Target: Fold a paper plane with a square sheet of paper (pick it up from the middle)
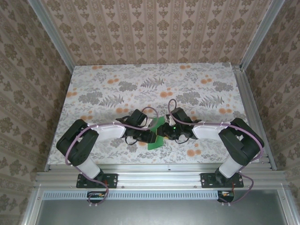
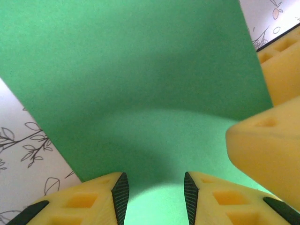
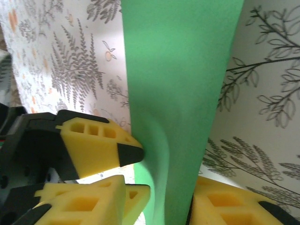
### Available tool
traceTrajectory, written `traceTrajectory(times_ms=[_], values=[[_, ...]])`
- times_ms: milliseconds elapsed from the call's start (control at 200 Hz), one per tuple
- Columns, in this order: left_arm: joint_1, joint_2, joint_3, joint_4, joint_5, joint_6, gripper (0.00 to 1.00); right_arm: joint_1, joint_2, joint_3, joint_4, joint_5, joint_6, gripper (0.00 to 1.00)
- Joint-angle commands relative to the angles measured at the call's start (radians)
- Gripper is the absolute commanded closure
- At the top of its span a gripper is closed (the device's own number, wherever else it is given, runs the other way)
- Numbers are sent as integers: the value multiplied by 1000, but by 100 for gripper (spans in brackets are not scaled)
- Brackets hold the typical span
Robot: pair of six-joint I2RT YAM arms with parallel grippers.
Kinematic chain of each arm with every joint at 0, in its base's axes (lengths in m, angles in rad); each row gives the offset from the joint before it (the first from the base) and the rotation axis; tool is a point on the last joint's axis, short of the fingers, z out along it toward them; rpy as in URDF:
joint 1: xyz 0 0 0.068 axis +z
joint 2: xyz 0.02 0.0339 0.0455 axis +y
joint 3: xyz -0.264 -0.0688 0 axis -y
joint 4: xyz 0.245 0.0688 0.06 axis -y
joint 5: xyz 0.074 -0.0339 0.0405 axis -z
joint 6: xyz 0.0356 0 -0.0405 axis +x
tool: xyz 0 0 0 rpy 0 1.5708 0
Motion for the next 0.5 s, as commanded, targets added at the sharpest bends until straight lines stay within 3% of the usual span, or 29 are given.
traceTrajectory(times_ms=[0,495], values=[[16,-16,-38,8,7,2,59,2,26,-22,83,-48,54,63],[106,-219,-29,-68,40,-30,47,-3,12,-11,136,-81,95,87]])
